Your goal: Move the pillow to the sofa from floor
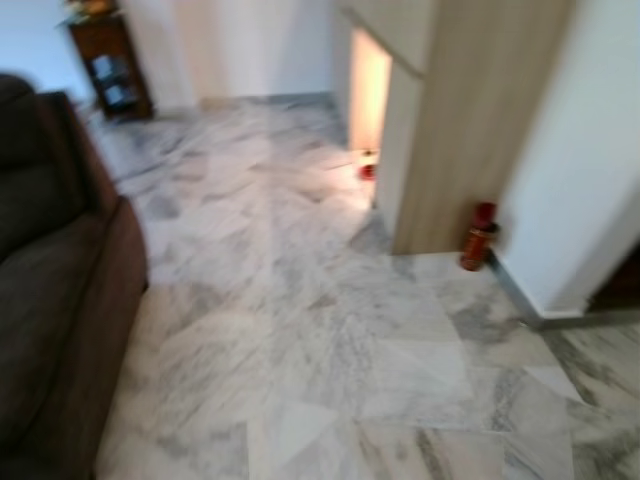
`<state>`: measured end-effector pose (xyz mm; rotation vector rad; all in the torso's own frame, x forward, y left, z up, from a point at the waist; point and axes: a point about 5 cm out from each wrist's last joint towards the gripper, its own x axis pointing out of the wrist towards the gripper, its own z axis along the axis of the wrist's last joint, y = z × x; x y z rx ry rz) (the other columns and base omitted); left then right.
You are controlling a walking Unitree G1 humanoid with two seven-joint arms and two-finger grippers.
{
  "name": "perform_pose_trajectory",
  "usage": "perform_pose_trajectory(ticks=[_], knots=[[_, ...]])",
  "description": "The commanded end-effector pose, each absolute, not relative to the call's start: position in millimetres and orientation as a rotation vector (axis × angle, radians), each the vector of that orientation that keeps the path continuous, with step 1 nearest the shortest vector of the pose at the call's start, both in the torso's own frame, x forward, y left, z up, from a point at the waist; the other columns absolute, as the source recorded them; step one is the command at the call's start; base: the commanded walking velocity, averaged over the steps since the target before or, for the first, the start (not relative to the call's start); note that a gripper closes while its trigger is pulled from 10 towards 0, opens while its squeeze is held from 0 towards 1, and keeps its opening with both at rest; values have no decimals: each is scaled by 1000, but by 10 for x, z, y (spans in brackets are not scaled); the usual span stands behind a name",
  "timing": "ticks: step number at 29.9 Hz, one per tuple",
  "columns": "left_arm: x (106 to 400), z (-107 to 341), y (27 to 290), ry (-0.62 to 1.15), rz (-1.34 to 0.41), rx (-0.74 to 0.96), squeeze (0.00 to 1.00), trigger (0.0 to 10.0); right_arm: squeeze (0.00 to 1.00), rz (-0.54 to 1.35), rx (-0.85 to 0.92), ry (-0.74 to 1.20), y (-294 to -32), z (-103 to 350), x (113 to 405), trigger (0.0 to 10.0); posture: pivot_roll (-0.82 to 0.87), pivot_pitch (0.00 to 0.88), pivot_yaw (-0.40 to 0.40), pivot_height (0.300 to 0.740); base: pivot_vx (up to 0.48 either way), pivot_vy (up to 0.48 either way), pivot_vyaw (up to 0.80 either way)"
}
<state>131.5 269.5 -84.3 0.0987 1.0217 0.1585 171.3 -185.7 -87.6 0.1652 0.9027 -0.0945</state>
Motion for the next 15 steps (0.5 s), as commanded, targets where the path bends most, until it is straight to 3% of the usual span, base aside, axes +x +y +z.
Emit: perform_pose_trajectory(ticks=[1, 10, 15], knots=[[1279, -859, 2693, 1039, 163, 95, 0, 10000, 0, -122, 158, 928, -1947, -905, 1624, 10000, 75, 65, 1, 740, 0, 0, 800], [1278, -857, 2700, 1035, 169, 104, 0, 10000, 0, -119, 174, 929, -1926, -907, 1625, 10000, 80, 67, 12, 740, 0, 0, 800], [1275, -866, 2676, 1038, 164, 106, 0, 10000, 0, -168, 239, 915, -1909, -913, 1615, 10000, 75, 66, 15, 740, 0, 0, 0]])
